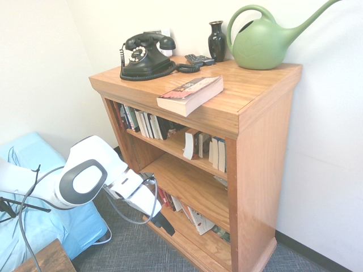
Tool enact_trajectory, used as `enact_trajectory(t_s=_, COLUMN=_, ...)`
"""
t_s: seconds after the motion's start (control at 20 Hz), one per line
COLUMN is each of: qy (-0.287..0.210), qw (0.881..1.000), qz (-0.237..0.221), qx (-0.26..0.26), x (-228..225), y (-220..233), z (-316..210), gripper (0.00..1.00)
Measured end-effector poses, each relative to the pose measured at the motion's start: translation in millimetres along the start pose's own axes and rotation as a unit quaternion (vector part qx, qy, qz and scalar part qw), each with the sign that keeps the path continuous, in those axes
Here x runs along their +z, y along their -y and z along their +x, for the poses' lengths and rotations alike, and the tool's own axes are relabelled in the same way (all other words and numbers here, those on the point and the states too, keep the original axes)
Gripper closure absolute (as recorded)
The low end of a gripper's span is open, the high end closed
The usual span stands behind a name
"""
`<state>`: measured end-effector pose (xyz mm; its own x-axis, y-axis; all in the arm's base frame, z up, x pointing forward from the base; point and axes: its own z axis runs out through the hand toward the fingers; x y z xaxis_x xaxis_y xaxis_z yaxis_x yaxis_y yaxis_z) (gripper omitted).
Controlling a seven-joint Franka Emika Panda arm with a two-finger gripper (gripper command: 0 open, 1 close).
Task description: Organize the shelf
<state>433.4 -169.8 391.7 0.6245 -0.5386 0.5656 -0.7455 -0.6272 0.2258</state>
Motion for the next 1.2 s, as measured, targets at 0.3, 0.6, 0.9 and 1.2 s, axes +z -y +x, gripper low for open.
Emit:
enact_trajectory(t_s=0.3, qy=-0.161, qw=0.985, qz=-0.05, qx=-0.038, x=-65, y=-10, z=69, gripper=0.0)
enact_trajectory(t_s=0.6, qy=-0.321, qw=0.937, qz=-0.097, qx=-0.096, x=-114, y=17, z=81, gripper=0.0)
enact_trajectory(t_s=0.9, qy=-0.474, qw=0.857, qz=-0.135, qx=-0.148, x=-147, y=49, z=83, gripper=0.0)
enact_trajectory(t_s=1.2, qy=-0.595, qw=0.772, qz=-0.141, qx=-0.176, x=-159, y=72, z=82, gripper=0.0)
